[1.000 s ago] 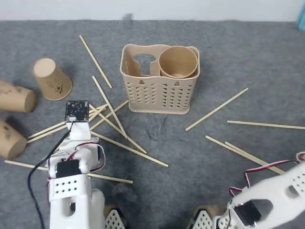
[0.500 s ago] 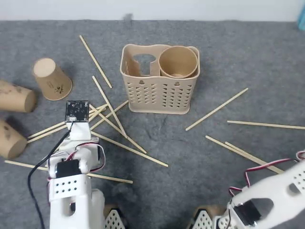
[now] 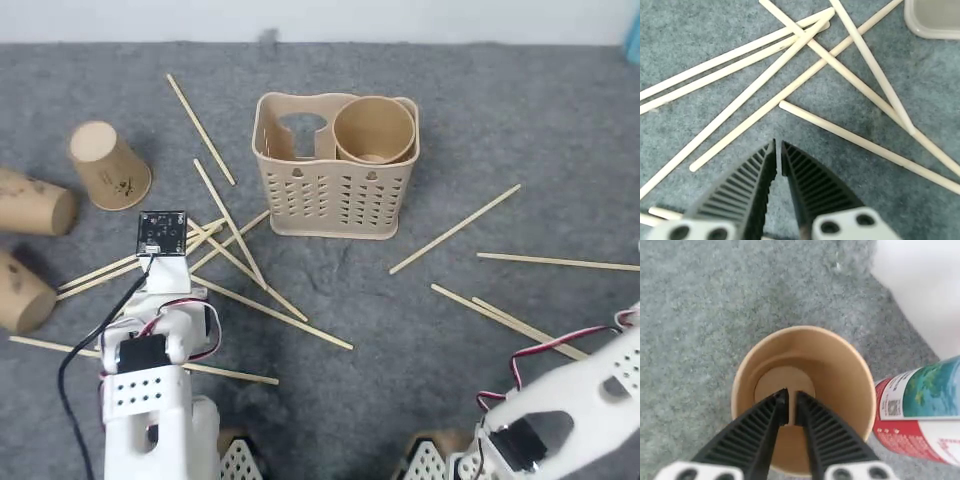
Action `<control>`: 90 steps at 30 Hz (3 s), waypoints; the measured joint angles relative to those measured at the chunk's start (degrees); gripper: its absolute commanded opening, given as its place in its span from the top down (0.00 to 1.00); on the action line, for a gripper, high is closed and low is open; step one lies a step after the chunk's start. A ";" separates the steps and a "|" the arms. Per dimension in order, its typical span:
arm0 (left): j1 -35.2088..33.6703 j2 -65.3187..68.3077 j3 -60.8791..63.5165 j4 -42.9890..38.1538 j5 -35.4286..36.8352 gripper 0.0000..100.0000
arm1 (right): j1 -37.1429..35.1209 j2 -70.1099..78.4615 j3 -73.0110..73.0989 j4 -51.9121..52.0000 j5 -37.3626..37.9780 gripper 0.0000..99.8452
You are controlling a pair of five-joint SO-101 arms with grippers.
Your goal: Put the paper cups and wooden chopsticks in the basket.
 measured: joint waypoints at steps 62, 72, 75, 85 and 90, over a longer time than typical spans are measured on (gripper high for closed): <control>0.00 0.00 0.00 0.00 0.00 0.99 | -4.92 0.26 -42.11 47.82 7.91 0.99; 0.00 0.00 0.00 0.00 0.00 0.99 | -7.47 -17.58 -23.12 47.82 5.45 0.99; 0.00 0.00 0.00 0.00 0.00 0.99 | -9.49 -25.58 -12.92 47.82 5.45 0.99; 0.00 0.00 0.00 0.00 0.00 0.99 | -19.96 -48.26 12.57 47.82 5.01 0.99; 0.00 0.00 0.00 0.00 0.00 0.99 | -26.64 -58.99 25.58 47.82 5.01 0.99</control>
